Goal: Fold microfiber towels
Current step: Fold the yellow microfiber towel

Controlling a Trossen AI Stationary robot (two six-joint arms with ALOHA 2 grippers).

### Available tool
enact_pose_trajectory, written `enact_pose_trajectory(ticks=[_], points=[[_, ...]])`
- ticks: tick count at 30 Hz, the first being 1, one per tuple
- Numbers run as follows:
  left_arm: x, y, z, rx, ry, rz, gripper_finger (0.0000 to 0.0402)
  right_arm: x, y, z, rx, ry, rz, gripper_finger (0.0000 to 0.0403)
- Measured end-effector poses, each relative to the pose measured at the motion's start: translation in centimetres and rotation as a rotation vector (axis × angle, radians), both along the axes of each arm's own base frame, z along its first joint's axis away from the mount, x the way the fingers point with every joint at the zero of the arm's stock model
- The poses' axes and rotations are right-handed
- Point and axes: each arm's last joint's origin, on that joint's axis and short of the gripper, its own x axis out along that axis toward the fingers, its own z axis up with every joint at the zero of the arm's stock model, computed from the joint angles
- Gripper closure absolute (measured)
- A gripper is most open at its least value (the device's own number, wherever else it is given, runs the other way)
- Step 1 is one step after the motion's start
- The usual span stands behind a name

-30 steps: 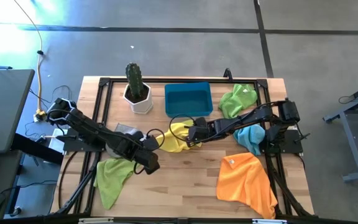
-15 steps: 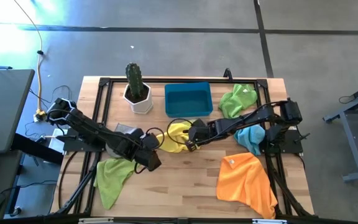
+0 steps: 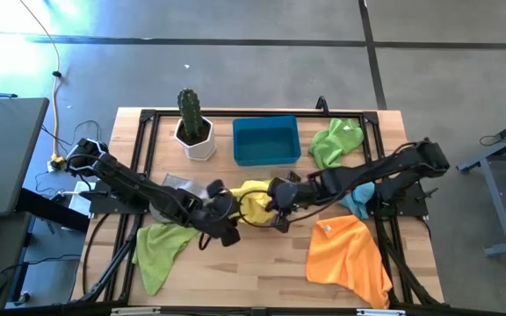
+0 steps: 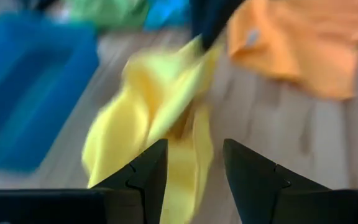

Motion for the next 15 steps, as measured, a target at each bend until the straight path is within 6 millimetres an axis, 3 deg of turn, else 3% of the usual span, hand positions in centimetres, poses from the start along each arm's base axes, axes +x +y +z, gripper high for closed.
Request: enact_pose_trajectory(ticks=[6, 15], points=[[1.4, -0.3, 1.9, 0.13, -0.162, -0.132, 0.0254, -0.4, 0.4, 3.0, -0.119, -0.032, 0.141, 0.0403], [2.2, 1.0, 2.8, 0.164, -0.243, -0.105, 0.0254, -2.1, 0.5, 6.9, -0.179, 0.069, 0.233, 0.0403]])
